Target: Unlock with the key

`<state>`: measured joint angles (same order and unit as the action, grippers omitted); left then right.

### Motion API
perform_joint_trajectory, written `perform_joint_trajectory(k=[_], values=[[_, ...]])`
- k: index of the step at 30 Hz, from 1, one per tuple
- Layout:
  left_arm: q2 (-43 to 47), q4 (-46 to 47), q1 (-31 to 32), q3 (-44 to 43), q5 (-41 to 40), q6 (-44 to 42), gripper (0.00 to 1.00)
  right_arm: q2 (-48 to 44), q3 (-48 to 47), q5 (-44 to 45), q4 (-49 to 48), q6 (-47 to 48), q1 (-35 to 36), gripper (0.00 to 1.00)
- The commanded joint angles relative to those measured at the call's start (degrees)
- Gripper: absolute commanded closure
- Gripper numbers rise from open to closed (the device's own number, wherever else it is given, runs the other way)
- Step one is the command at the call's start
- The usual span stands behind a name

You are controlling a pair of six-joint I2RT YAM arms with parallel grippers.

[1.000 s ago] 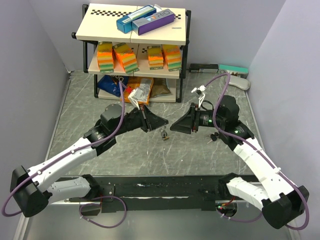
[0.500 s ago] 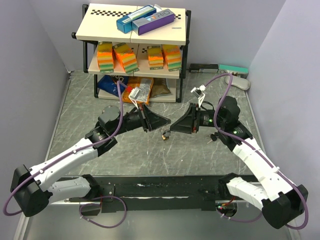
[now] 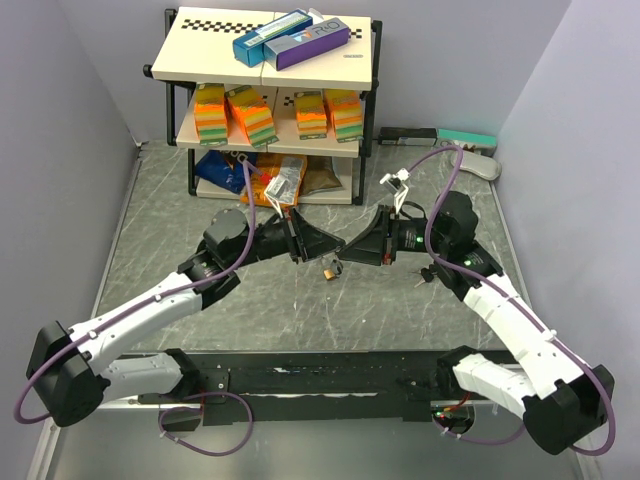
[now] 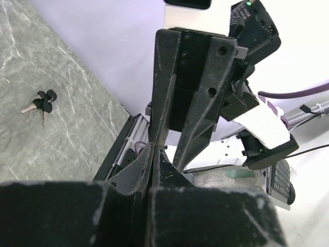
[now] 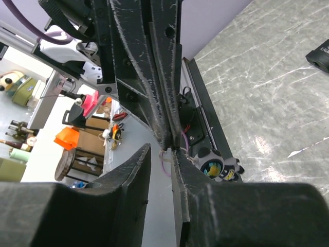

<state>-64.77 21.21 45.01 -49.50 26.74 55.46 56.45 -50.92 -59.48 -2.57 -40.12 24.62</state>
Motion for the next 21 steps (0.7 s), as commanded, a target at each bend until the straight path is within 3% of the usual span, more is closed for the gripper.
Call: perform_joint_trajectory(k=[1, 11, 21], values=[[-0.6, 4.4, 0.0, -1.7, 1.7, 1.0, 0.99, 0.2, -0.3, -0.9, -3.6, -0.7, 0.7, 0.72], [-1.8, 5.1, 0.0, -2.2, 2.7, 1.3, 0.99, 1.1, 0.1, -1.0, -6.2, -2.3, 0.8, 0.78], [-2.9, 4.7, 0.0, -3.2, 3.3, 0.9, 0.99, 2.5, 0.8, -1.1, -8.4, -3.9, 0.8, 1.0]])
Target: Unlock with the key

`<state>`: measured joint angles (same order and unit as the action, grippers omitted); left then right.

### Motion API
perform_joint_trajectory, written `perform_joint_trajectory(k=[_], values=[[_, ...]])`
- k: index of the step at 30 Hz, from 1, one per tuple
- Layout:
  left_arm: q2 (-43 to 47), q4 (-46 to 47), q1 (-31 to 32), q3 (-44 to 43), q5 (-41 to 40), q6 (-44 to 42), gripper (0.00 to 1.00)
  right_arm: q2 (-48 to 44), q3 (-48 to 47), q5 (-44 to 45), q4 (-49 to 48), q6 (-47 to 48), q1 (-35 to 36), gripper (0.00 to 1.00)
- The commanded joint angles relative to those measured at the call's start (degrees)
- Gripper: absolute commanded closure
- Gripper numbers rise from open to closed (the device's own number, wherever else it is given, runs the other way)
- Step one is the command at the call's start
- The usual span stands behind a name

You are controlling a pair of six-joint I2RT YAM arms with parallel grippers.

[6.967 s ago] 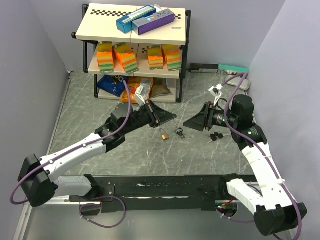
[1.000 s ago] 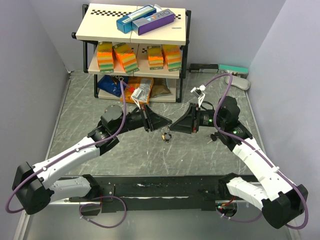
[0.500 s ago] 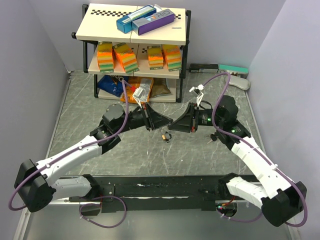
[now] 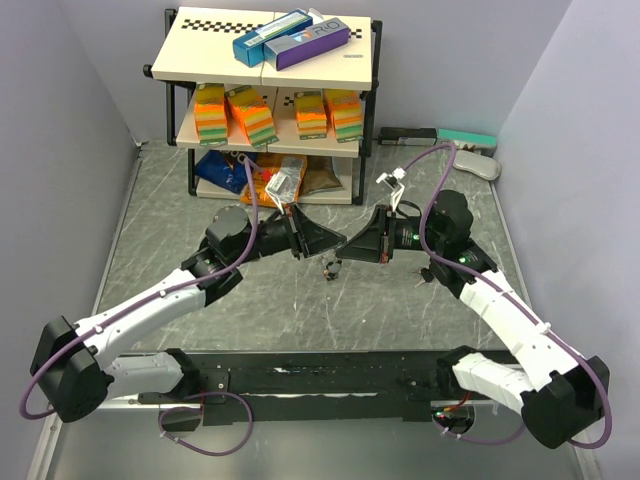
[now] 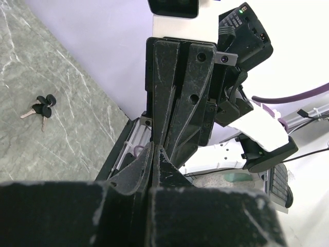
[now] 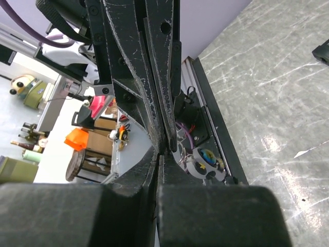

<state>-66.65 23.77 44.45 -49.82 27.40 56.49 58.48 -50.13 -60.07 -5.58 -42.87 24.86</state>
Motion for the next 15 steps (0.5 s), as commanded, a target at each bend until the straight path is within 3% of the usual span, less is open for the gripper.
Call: perform_joint_trajectory(k=[1, 8, 10, 11, 12, 14, 15], values=[[-1.1, 2.1, 0.6, -3.0, 2.7, -0.3, 0.99, 0.6, 0.1, -0.2, -5.3, -1.2, 0.7, 1.0], [-2.1, 0.4, 0.6, -4.3, 2.3, -0.9, 0.95, 0.5, 0.8, 2.1, -5.1, -1.4, 0.5, 1.0], [-2.2, -0.6, 0.6, -4.8, 1.7, -0.9, 0.74, 0.3, 0.6, 3.5, -3.9, -0.5, 0.5, 1.0], [-2.3, -0.8, 0.6, -4.8, 0.5, -0.9, 0.51, 0.3, 0.5, 4.3, -2.0, 0.0, 0.4, 1.0], [-2.2, -1.6, 0.6, -5.2, -0.3, -0.8, 0.39, 0.3, 0.3, 5.0, -0.4, 1.1, 0.1, 1.0], [-2.2, -2.5, 0.6, -5.6, -2.2, -1.0, 0.17, 0.1, 0.2, 7.2, 3.3, 2.1, -0.4, 1.0], [-2.1, -3.3, 0.6, -6.1, -5.0, -1.2, 0.13, 0.1, 0.3, 7.8, 4.1, 2.4, -0.8, 1.0]])
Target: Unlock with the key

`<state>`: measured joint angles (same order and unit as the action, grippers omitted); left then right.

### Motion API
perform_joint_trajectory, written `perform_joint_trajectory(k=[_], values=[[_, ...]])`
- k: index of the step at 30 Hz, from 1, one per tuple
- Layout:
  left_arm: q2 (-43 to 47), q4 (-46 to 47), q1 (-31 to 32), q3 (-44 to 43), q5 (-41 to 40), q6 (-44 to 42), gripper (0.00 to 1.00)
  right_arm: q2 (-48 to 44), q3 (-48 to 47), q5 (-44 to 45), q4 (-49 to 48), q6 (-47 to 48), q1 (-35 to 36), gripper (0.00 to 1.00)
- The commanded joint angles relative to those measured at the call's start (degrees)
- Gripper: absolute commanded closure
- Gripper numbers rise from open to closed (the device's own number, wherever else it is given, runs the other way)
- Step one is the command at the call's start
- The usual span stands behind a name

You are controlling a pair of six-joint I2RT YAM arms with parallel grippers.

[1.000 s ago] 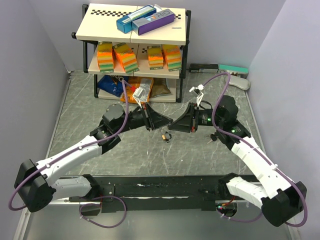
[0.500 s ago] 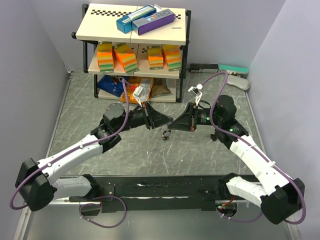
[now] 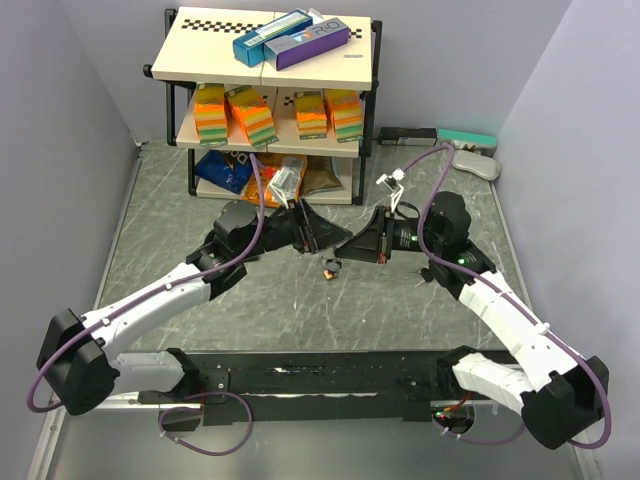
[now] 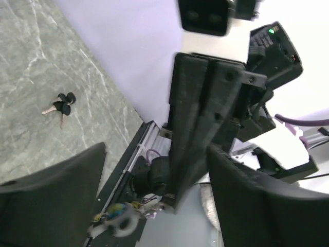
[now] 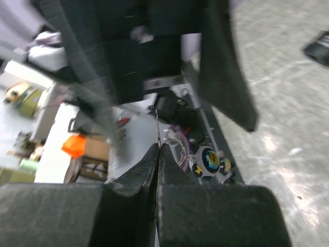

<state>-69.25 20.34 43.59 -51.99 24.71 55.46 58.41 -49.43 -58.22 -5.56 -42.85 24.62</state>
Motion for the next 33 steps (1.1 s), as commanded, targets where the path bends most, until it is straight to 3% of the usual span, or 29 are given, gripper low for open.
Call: perform_joint_trajectory(k=[1, 5, 7, 8, 10, 13, 18, 21, 25, 33], values=[[1.0, -1.9, 1.4, -4.2, -3.9, -0.3, 0.12, -0.1, 0.0, 7.1, 4.9, 2.8, -1.5, 1.0], [3.1, -10.8, 1.4, -4.4, -18.0, 1.1, 0.09, -1.4, 1.0, 11.6, 11.3, 4.5, -4.3, 1.0], [3.4, -17.2, 1.4, -4.5, -28.4, 6.5, 0.08, -2.1, 0.4, 14.7, 17.3, 7.1, -5.2, 1.0], [2.7, -25.1, 1.4, -4.8, -30.9, 8.8, 0.09, -2.8, 0.0, 18.3, 19.4, 7.9, -6.0, 1.0], [0.7, -31.0, 1.2, -6.5, -34.4, 14.1, 0.13, -3.7, -0.9, 21.4, 25.1, 10.2, -6.7, 1.0], [-7.2, -41.0, 1.3, -12.3, -33.7, 14.2, 0.21, -5.8, -1.7, 26.7, 30.0, 12.1, -7.3, 1.0], [-27.6, -59.3, 3.9, -30.3, -34.9, 11.2, 0.21, -9.6, -1.8, 32.1, 33.9, 13.6, -7.5, 1.0], [-37.2, -64.4, 4.9, -38.6, -34.7, 10.5, 0.25, -11.5, -1.1, 32.8, 34.6, 13.3, -7.4, 1.0], [-45.1, -67.7, 5.3, -42.7, -33.0, 10.6, 0.3, -13.6, -0.4, 32.9, 34.7, 13.5, -7.4, 1.0], [-49.9, -71.0, 5.4, -43.3, -32.2, 11.9, 0.36, -14.3, -0.5, 32.1, 34.1, 14.6, -7.4, 1.0]])
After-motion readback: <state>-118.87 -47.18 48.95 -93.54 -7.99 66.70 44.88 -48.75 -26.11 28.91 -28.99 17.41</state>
